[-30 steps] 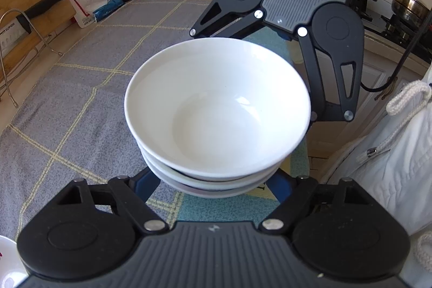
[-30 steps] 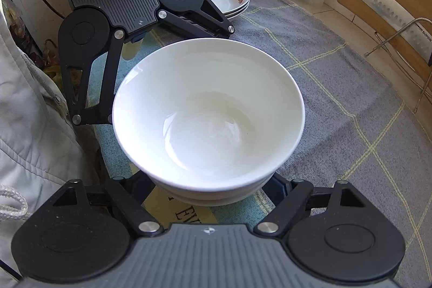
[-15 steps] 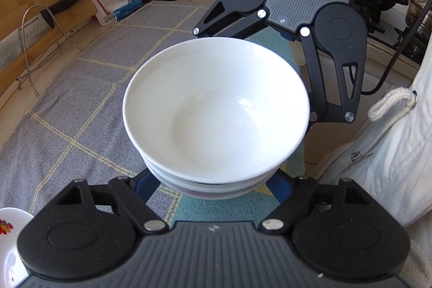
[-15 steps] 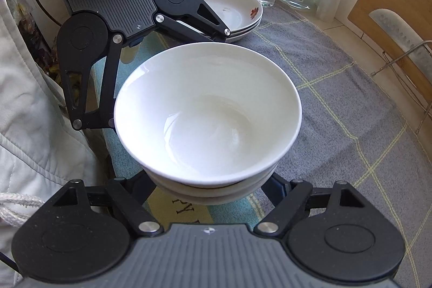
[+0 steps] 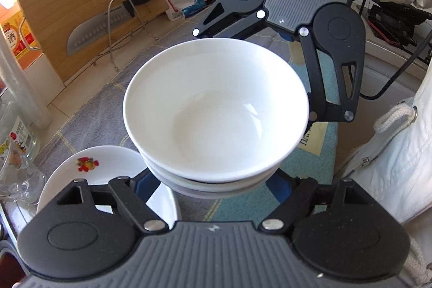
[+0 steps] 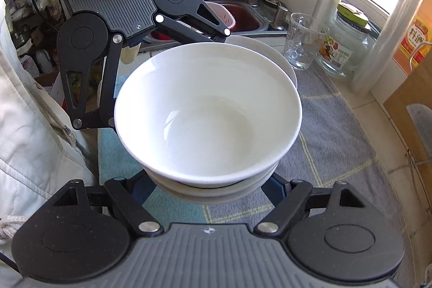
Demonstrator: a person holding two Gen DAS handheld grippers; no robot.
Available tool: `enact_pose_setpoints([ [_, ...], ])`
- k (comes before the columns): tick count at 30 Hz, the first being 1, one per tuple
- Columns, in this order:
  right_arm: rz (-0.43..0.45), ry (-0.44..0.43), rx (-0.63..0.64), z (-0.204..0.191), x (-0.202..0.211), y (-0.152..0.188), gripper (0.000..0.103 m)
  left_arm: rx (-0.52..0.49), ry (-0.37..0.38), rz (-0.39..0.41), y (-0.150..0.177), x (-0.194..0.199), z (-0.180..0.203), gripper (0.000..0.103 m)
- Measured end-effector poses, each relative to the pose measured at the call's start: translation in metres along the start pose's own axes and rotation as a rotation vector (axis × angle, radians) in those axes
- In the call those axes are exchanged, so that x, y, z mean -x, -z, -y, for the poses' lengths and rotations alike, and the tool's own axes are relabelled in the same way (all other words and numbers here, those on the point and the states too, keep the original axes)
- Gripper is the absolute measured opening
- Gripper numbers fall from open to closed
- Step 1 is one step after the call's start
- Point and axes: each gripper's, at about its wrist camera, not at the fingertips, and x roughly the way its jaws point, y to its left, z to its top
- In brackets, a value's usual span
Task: Organize plates and bowls
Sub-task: 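Lift the bowl stack with both grippers and carry it over the plate stack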
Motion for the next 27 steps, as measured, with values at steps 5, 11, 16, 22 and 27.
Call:
enact_pose_setpoints([
  [5,0.023,-0.002,0.051,0.011,-0.023,-0.036,0.087,0.013,-0.065,-0.002,0.018,0.017,-0.028,0.084],
  [11,0.024,0.003,0.088,0.022,-0.054,-0.067,0.087,0.030,-0.104,-0.013,0.037,0.022,-0.059,0.084],
  [16,0.019,-0.009,0.087,0.031,-0.072,-0.081,0.087,0.045,-0.111,-0.021,0.049,0.022,-0.075,0.084],
  [22,-0.003,-0.016,0.071,0.037,-0.090,-0.088,0.086,0.060,-0.102,-0.032,0.061,0.014,-0.089,0.084],
  [27,-0.008,-0.020,0.051,0.041,-0.096,-0.089,0.086,0.061,-0.101,-0.035,0.065,0.014,-0.092,0.084],
])
